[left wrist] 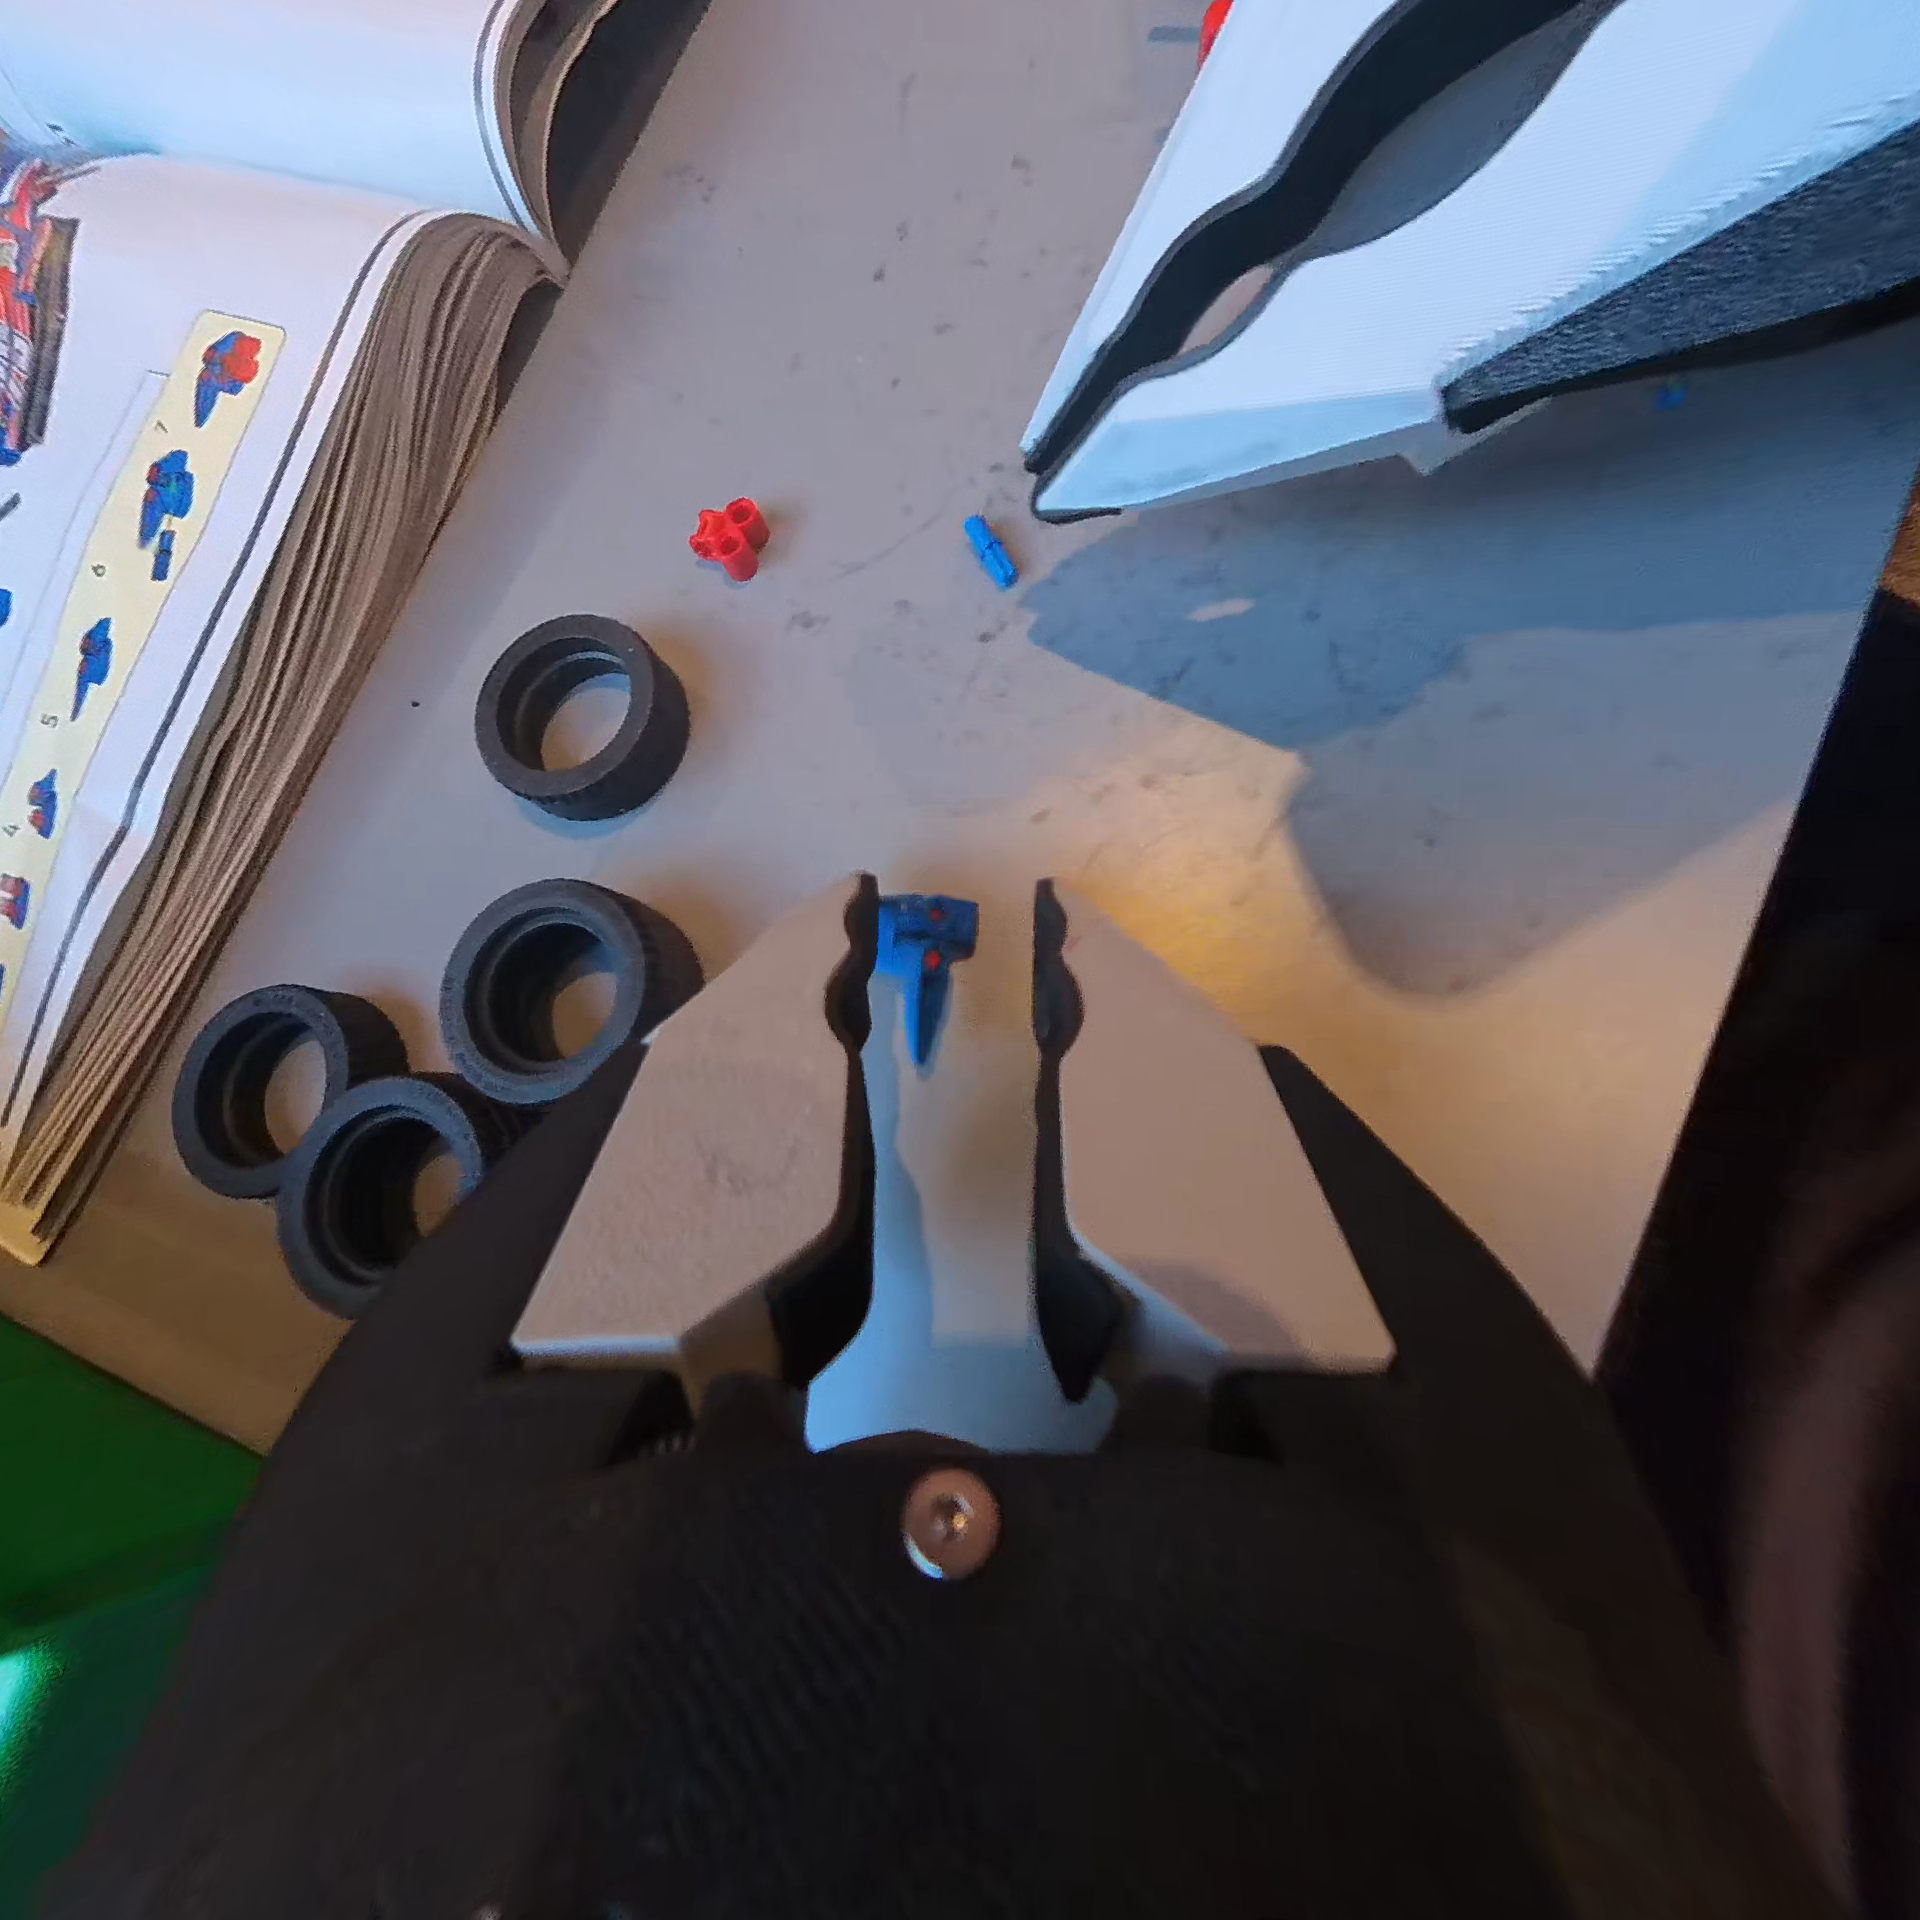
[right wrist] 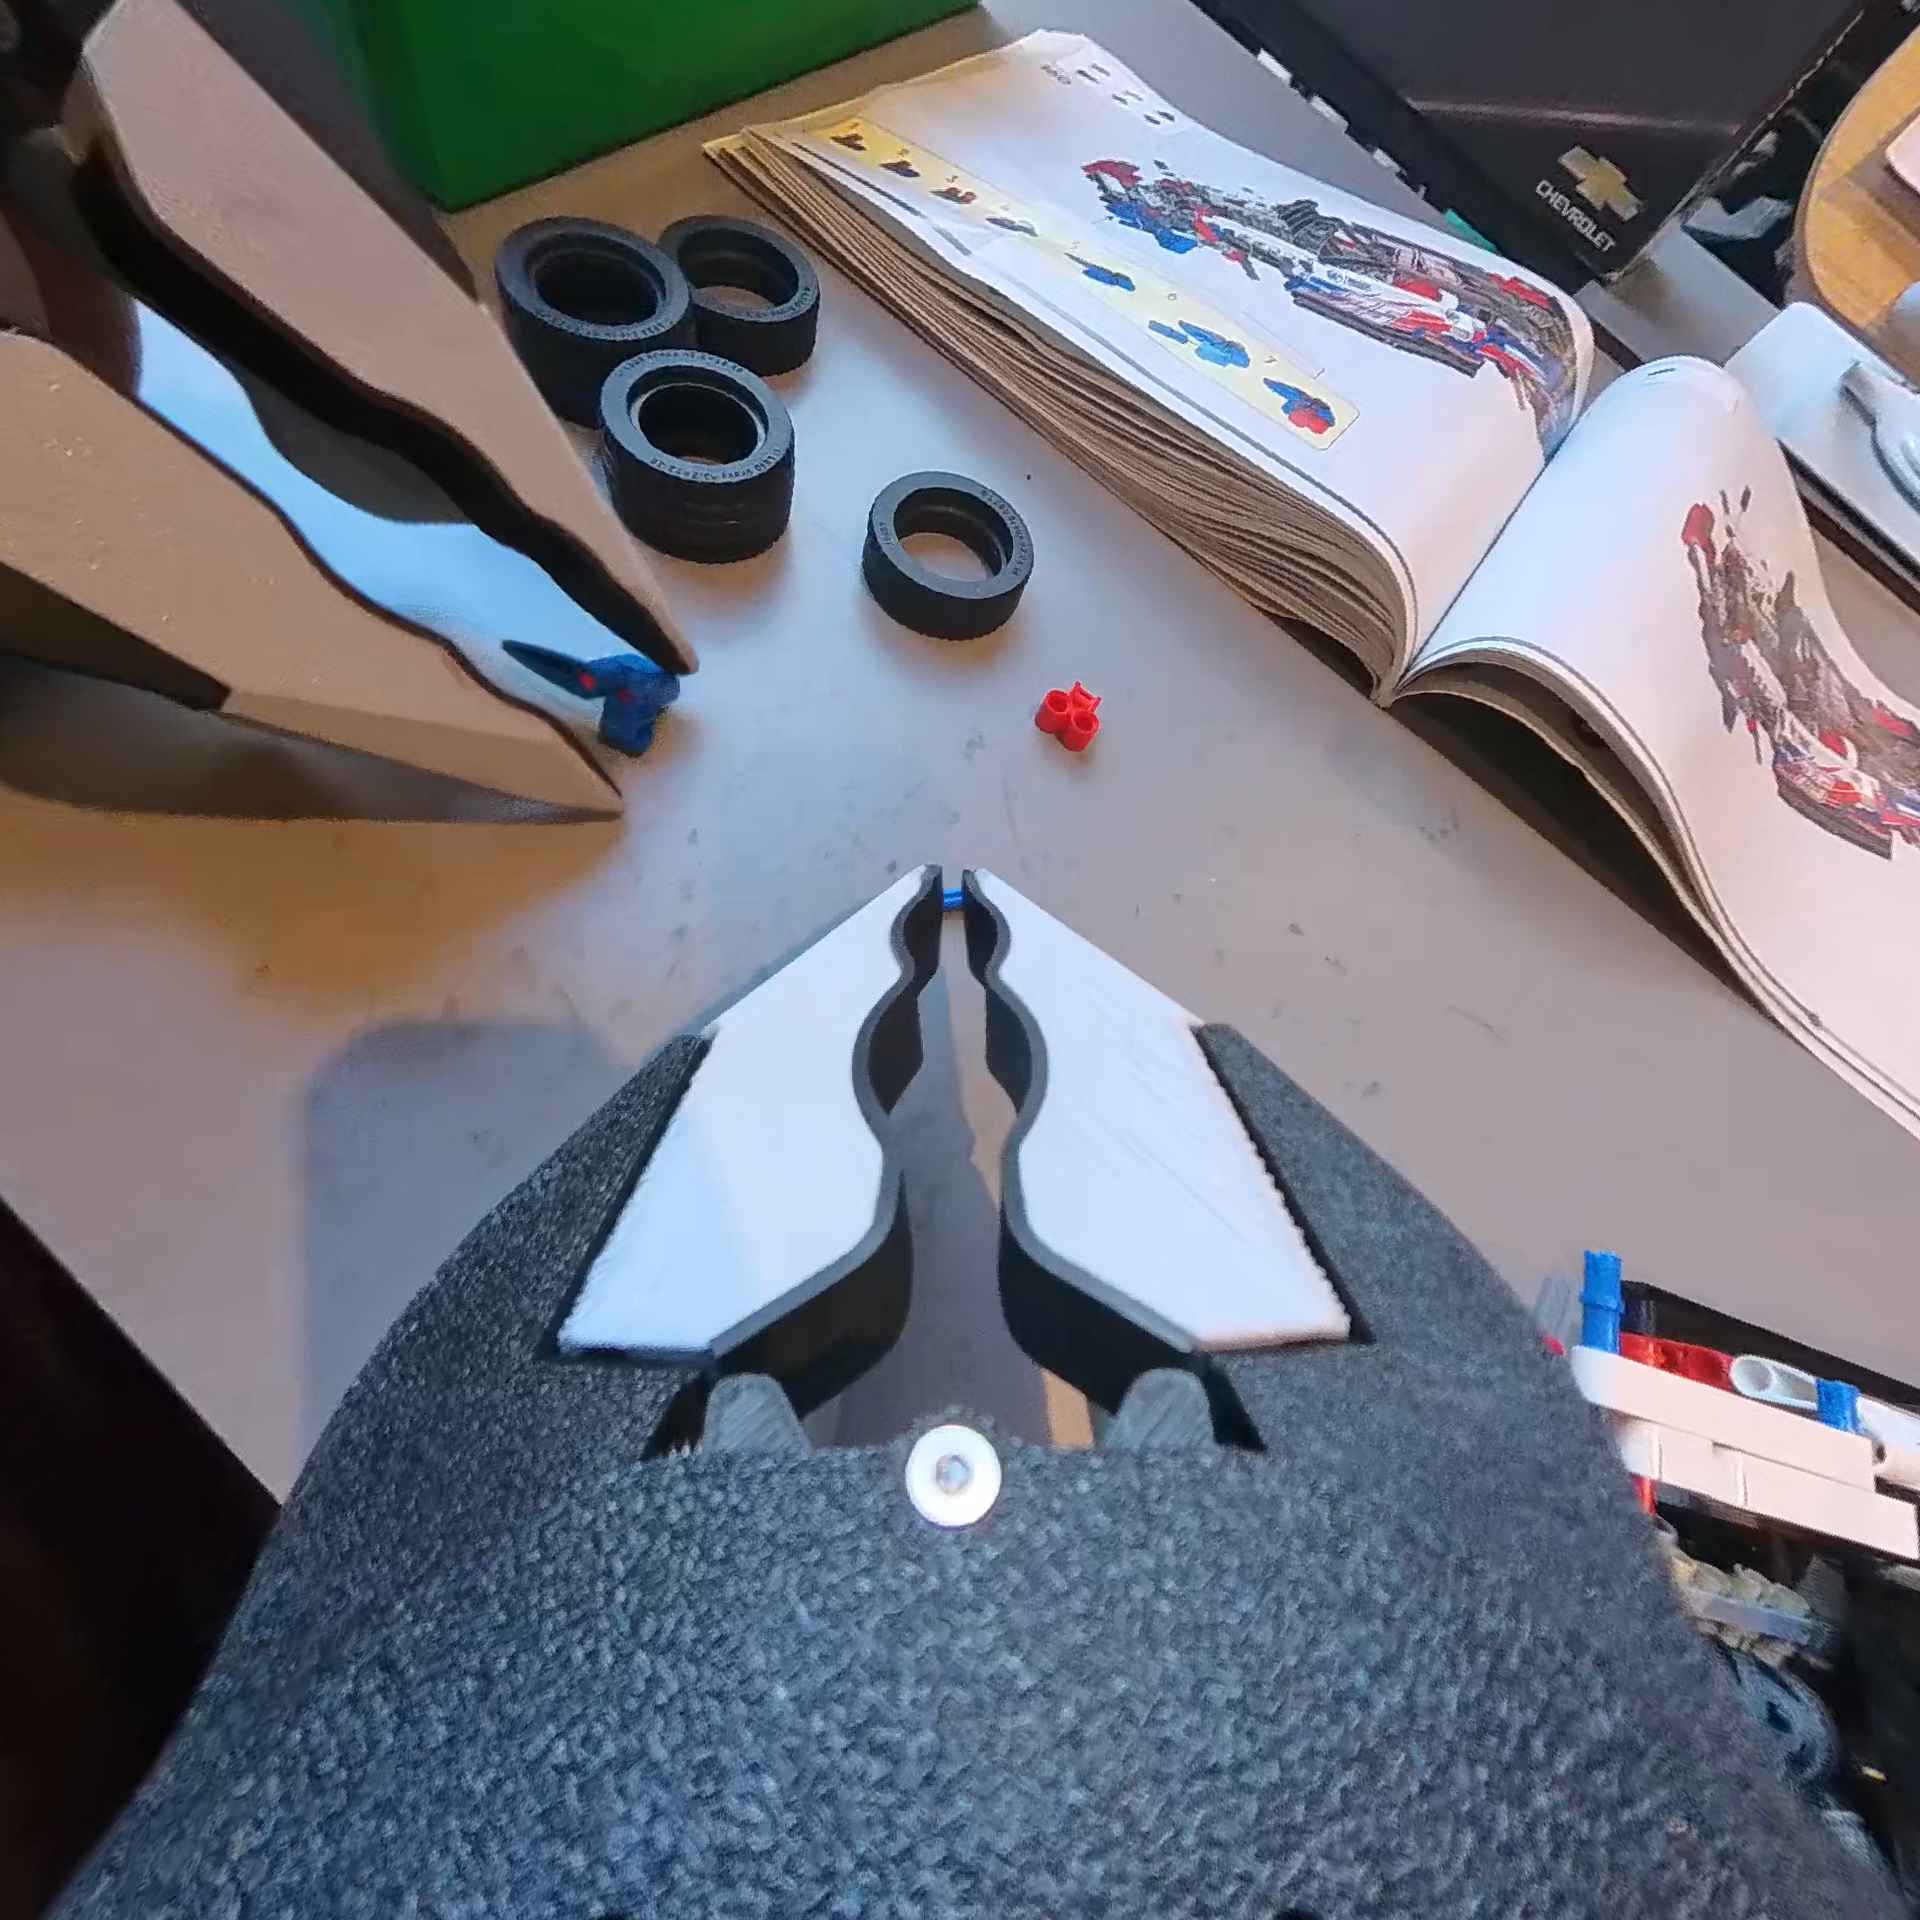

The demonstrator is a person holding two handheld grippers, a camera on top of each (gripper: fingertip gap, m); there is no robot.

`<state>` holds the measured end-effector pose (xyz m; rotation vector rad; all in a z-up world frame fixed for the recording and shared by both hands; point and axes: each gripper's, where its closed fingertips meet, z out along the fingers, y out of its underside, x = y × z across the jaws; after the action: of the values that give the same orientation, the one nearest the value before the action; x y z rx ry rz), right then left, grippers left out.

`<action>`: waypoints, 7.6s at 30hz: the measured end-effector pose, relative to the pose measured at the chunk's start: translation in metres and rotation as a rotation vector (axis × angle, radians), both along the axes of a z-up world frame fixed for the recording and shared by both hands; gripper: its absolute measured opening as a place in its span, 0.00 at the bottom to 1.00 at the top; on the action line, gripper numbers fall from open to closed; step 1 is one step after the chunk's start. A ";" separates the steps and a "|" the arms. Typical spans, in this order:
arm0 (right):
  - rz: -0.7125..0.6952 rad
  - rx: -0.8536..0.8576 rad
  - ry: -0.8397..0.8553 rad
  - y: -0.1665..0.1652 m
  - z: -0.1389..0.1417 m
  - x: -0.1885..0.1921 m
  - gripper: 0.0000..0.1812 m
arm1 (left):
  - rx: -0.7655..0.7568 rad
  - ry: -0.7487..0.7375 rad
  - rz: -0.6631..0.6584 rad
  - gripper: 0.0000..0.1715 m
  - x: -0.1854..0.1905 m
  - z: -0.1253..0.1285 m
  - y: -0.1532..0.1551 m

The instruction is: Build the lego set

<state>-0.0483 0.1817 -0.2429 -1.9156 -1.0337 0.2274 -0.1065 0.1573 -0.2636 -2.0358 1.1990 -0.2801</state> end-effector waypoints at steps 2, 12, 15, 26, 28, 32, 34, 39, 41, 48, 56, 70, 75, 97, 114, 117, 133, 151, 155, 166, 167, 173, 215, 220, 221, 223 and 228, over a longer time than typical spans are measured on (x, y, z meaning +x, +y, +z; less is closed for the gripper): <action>-0.003 -0.010 0.020 0.001 0.001 0.001 0.01 | -0.008 -0.017 0.003 0.18 0.002 0.002 -0.003; 0.027 -0.063 0.174 -0.001 0.012 0.003 0.00 | 0.025 -0.188 0.057 0.27 -0.015 0.033 -0.008; 0.034 -0.056 0.156 -0.002 0.011 0.002 0.01 | 0.029 -0.204 0.074 0.27 -0.030 0.034 -0.007; 0.018 -0.092 0.172 0.003 0.009 0.005 0.00 | -0.009 -0.240 0.032 0.21 -0.049 0.029 -0.007; 0.018 -0.107 0.169 0.004 0.007 0.006 0.00 | -0.024 -0.240 -0.007 0.20 -0.045 0.027 -0.009; 0.008 -0.138 0.152 0.008 0.001 0.008 0.01 | -0.063 -0.261 -0.057 0.17 -0.038 0.022 -0.013; 0.003 -0.137 0.152 0.011 0.001 0.007 0.01 | -0.067 -0.296 -0.075 0.17 -0.034 0.026 -0.013; 0.012 -0.145 0.147 0.017 -0.001 0.002 0.01 | -0.055 -0.406 -0.120 0.14 -0.029 0.041 -0.013; 0.018 -0.133 0.142 0.017 0.000 0.000 0.01 | -0.037 -0.436 -0.117 0.14 -0.031 0.046 -0.012; 0.049 -0.083 0.100 0.013 0.000 -0.006 0.01 | -0.011 -0.424 -0.122 0.13 -0.030 0.047 -0.013; 0.092 -0.077 0.105 0.007 0.001 -0.009 0.06 | 0.076 -0.326 -0.134 0.12 -0.026 0.042 -0.015; 0.078 -0.129 0.067 0.006 -0.008 -0.009 0.14 | 0.137 -0.291 -0.110 0.11 -0.028 0.042 -0.013; 0.027 -0.197 0.085 0.008 -0.014 -0.005 0.14 | 0.167 -0.277 -0.111 0.11 -0.028 0.043 -0.014; 0.182 -0.332 0.088 -0.022 -0.022 -0.031 0.22 | 0.190 -0.281 -0.127 0.10 -0.028 0.044 -0.017; 0.234 -0.321 0.075 -0.020 -0.008 -0.020 0.15 | 0.092 -0.334 -0.153 0.11 -0.026 0.043 -0.019; 0.257 -0.324 0.098 -0.021 -0.008 -0.027 0.12 | 0.070 -0.335 -0.164 0.11 -0.025 0.042 -0.020; 0.298 -0.276 0.117 -0.023 -0.012 -0.041 0.12 | -0.004 -0.399 -0.149 0.11 -0.027 0.045 -0.015; 0.346 -0.235 0.071 -0.029 -0.014 -0.045 0.12 | -0.089 -0.085 -0.161 0.01 -0.026 -0.003 -0.010; 0.339 -0.201 0.067 -0.028 -0.012 -0.045 0.14 | -0.120 -0.104 -0.134 0.01 -0.027 -0.003 -0.007; 0.329 0.014 -0.096 -0.027 -0.015 -0.061 0.20 | -0.442 -0.468 -0.046 0.01 -0.013 0.018 -0.016; 0.330 0.017 -0.113 -0.027 -0.017 -0.061 0.18 | -0.449 -0.485 -0.046 0.01 -0.013 0.020 -0.016; 0.340 0.050 -0.114 -0.028 -0.015 -0.063 0.08 | -0.548 -0.538 -0.057 0.01 -0.009 0.020 -0.021; 0.306 0.004 0.080 -0.022 0.007 -0.060 0.05 | -0.377 -0.758 -0.160 0.16 -0.015 0.064 -0.014; 0.355 -0.247 0.279 -0.034 0.014 -0.062 0.05 | -0.044 -0.458 -0.294 0.25 -0.019 0.053 -0.022; 0.375 -0.328 0.340 -0.040 0.017 -0.062 0.05 | 0.018 -0.388 -0.319 0.28 -0.018 0.048 -0.025; 0.427 -0.499 0.468 -0.052 0.024 -0.064 0.05 | 0.177 -0.311 -0.361 0.30 -0.014 0.049 -0.030; 0.495 -0.858 0.695 -0.068 0.032 -0.060 0.05 | 0.451 -0.271 -0.439 0.23 -0.008 0.059 -0.043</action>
<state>-0.1084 0.1135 -0.2106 -1.9702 -0.9584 1.7128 -0.1143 0.1139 -0.2042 -1.2954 1.3792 -0.4353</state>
